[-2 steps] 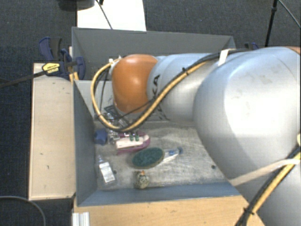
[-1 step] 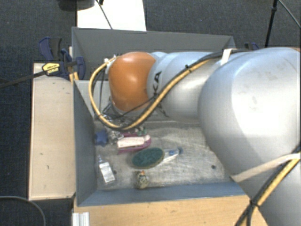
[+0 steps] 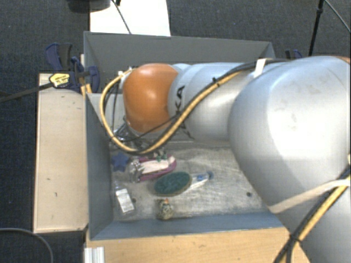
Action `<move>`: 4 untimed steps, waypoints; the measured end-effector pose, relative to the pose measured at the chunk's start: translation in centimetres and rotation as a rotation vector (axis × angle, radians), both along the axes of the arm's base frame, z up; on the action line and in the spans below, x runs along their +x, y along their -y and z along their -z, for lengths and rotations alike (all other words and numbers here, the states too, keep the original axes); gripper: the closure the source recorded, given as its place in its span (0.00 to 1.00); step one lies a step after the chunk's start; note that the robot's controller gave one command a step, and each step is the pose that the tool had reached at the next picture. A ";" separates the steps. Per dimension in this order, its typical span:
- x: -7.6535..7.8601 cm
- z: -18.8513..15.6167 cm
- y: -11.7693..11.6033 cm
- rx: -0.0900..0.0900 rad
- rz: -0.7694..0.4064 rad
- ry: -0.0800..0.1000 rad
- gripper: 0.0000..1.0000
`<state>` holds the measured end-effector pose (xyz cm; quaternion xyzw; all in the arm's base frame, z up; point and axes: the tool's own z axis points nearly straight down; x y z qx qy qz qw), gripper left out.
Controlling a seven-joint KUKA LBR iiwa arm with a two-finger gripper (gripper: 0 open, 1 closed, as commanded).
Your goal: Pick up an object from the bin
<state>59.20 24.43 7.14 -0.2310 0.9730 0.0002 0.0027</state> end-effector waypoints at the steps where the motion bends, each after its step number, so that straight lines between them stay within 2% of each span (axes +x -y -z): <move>1: 0.0 -0.1 -0.1 0.001 0.002 0.001 1.00; 2: 0.0 -0.1 -0.1 0.001 0.006 0.001 1.00; 3: 0.5 -0.2 -0.8 -0.002 -0.305 0.013 1.00; 4: -1.6 -0.7 0.6 -0.003 -1.193 -0.008 1.00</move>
Offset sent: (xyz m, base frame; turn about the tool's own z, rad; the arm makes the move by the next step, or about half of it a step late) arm 0.0000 0.0000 0.0000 0.0000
